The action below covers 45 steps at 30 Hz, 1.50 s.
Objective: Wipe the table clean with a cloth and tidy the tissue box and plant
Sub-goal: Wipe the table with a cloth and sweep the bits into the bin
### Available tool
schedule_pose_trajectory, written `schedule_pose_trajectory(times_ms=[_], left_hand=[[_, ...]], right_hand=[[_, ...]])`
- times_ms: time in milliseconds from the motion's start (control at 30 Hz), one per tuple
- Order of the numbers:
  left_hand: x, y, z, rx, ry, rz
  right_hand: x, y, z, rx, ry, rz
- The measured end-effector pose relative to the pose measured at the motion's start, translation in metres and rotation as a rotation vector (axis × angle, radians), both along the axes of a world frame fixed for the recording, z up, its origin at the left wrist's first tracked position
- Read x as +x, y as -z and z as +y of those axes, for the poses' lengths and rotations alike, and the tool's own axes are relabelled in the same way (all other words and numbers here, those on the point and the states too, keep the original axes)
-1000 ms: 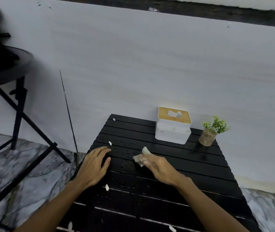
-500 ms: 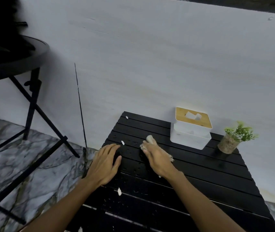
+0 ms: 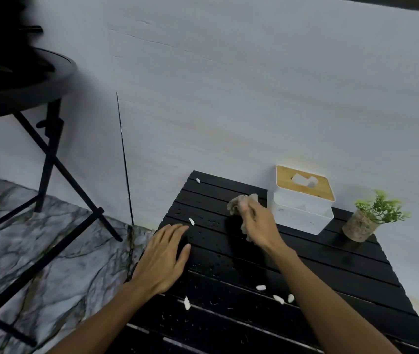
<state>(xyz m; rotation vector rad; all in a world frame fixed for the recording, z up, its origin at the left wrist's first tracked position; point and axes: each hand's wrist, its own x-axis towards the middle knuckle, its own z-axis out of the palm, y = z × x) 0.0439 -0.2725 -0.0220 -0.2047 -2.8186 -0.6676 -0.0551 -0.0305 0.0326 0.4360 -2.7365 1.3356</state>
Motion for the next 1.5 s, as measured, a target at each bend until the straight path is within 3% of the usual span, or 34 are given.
schedule_pose_trajectory(times_ms=[100, 233, 500, 733, 900, 1100, 1500], left_hand=[[0.000, 0.001, 0.000, -0.001, -0.006, -0.004], [0.000, 0.002, 0.001, -0.007, -0.048, -0.014], [-0.006, -0.002, 0.007, -0.087, -0.090, -0.060], [-0.010, -0.002, 0.004, -0.097, -0.086, -0.038], [-0.009, -0.006, 0.005, -0.060, -0.073, -0.036], [-0.016, 0.006, 0.003, -0.102, -0.080, -0.119], [-0.021, 0.021, 0.004, -0.117, -0.099, -0.007]], right_hand=[[-0.028, 0.046, -0.007, 0.499, 0.058, -0.007], [-0.042, 0.063, -0.027, 0.598, 0.078, 0.103], [-0.008, 0.049, -0.013, 0.452, -0.345, 0.144], [-0.068, 0.046, -0.026, 0.260, 0.171, 0.295], [-0.117, 0.052, -0.068, 0.343, 0.518, 0.098], [-0.144, 0.051, -0.126, 0.315, 0.474, 0.083], [-0.162, 0.050, -0.154, 0.356, 0.170, 0.145]])
